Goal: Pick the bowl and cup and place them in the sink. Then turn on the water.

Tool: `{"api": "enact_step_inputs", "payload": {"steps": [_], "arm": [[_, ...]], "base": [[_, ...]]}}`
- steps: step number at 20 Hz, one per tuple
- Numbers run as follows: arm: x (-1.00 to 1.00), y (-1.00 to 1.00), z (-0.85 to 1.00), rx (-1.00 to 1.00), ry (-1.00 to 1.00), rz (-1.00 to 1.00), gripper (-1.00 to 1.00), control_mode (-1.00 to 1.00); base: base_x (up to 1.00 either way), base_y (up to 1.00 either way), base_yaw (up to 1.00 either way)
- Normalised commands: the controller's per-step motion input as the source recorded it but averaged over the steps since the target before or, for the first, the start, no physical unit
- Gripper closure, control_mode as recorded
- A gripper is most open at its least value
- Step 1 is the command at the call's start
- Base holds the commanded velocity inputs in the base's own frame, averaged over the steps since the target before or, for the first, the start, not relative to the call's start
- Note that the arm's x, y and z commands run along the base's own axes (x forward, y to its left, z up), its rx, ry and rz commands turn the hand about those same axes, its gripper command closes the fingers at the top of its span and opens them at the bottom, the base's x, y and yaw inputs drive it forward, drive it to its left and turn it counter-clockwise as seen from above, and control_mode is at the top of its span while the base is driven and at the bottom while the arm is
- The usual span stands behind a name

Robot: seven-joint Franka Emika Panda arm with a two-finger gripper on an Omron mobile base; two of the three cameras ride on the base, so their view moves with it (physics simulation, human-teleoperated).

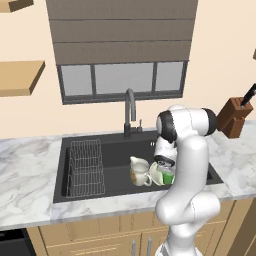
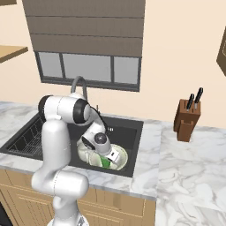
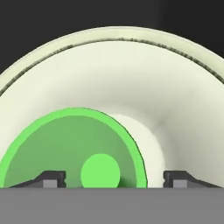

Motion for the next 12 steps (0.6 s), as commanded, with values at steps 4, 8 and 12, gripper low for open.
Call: {"api": "enact_step_inputs", "payload": {"steps": [4,8,12], "arm": [[0.00,0.00,0.07,0.00,0.00,0.00,-1.00,-1.00],[0.00,0.00,0.28,0.00,0.00,0.00,-1.00,-1.00],[0.00,-0.04,0.42,0.00,0.00,0.00,-1.00,-1.00]], "base": [[0.00,0.00,0.00],[0.00,0.00,0.00],[0.00,0.00,0.00]]}}
